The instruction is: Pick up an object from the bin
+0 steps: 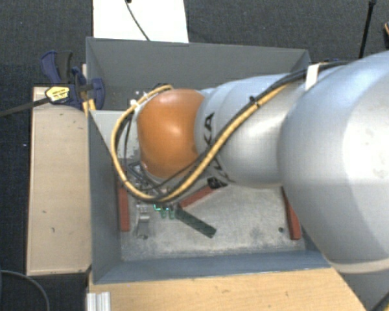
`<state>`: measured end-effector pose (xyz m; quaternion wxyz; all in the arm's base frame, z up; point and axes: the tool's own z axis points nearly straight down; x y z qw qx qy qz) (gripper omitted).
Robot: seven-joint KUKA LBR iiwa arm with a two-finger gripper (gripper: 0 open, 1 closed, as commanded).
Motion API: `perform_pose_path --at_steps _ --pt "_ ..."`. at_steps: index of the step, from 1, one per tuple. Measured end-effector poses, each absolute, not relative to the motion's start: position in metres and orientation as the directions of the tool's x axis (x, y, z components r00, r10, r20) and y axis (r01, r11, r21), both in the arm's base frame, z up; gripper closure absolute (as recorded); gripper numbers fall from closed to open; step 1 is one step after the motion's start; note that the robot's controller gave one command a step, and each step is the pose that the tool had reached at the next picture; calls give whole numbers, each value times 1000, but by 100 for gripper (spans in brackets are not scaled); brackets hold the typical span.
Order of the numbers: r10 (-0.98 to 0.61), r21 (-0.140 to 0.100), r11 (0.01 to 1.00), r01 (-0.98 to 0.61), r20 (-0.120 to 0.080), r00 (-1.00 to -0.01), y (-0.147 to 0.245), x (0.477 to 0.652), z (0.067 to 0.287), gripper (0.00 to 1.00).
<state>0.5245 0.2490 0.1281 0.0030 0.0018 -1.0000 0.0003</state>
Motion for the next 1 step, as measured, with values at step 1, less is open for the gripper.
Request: perform_pose_path --at_steps 1 --pt "-60 -5 998 -60 5 -998 167 525 67 0"
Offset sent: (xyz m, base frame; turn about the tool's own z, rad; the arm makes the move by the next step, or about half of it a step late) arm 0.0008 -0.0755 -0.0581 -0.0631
